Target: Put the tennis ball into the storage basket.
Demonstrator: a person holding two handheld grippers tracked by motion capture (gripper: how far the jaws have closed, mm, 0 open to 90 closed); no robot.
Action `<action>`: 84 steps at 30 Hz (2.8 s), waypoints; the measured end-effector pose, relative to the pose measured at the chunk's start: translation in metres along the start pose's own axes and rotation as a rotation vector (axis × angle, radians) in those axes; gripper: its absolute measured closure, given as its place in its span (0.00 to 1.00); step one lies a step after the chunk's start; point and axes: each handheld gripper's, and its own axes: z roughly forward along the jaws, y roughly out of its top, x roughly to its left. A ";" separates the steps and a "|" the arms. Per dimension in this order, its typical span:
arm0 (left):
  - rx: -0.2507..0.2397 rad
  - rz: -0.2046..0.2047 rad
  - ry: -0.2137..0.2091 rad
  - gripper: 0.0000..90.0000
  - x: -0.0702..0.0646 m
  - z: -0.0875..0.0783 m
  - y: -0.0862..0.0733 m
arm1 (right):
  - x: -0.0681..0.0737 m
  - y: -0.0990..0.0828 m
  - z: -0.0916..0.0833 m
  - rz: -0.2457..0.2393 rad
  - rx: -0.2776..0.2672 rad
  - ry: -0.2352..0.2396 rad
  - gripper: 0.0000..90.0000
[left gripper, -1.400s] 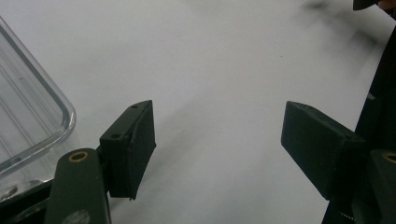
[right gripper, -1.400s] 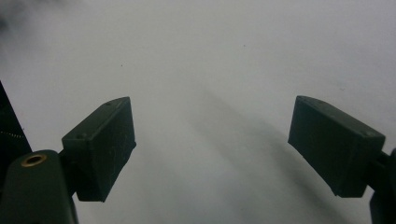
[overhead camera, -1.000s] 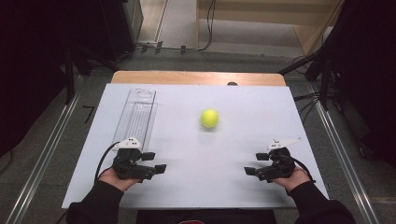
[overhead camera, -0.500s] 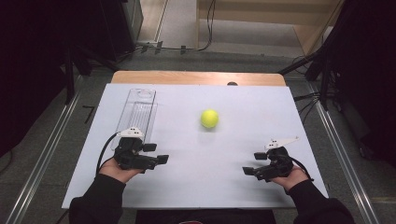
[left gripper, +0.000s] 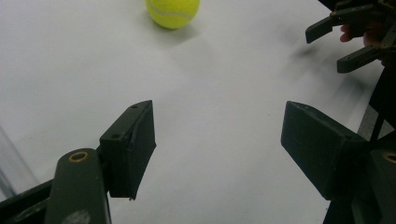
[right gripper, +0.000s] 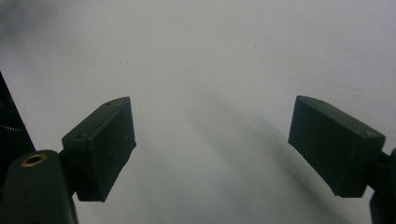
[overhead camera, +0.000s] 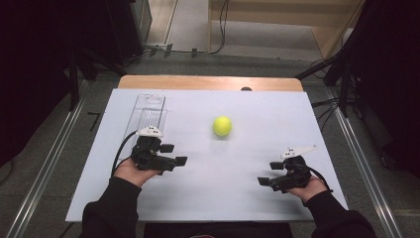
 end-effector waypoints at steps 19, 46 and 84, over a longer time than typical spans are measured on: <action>0.008 0.011 0.002 0.30 0.004 0.021 0.024 | -0.002 0.000 0.000 0.016 -0.005 -0.018 0.14; -0.011 0.048 0.036 0.30 0.008 0.056 0.047 | -0.004 -0.001 0.000 0.013 -0.015 -0.033 0.14; -0.002 0.052 0.008 0.30 0.019 0.095 0.087 | 0.001 -0.005 -0.003 0.010 -0.010 -0.021 0.14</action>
